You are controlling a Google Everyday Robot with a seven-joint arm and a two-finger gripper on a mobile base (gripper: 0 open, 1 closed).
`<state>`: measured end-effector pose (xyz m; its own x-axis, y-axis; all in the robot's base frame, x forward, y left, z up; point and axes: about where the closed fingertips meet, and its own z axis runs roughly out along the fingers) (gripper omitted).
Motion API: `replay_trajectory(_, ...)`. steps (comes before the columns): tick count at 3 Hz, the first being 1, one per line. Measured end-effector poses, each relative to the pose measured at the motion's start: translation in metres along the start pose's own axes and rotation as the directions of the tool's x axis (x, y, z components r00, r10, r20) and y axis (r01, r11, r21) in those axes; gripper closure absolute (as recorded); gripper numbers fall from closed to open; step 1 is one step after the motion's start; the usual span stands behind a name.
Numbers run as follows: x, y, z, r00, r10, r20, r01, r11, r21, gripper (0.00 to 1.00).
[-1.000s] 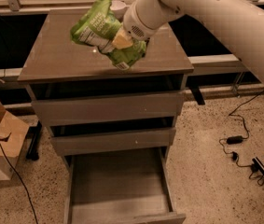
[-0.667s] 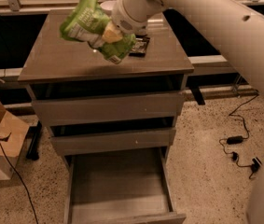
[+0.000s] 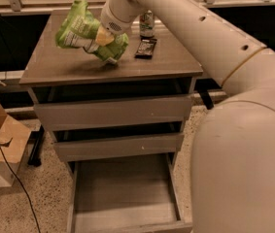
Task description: Pick green rice chip bag from bottom drawer and place on counter
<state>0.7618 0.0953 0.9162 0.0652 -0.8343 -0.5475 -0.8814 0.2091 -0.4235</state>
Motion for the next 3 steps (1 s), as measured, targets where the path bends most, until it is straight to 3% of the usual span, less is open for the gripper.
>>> replay_trajectory(2,-0.0034,-0.0028,0.0059,1.0,-0.003,0.002,0.003,1.0,-0.002,0.11)
replay_trajectory(3,-0.0034,-0.0028,0.0059,1.0,-0.003,0.002,0.003,1.0,-0.002,0.0)
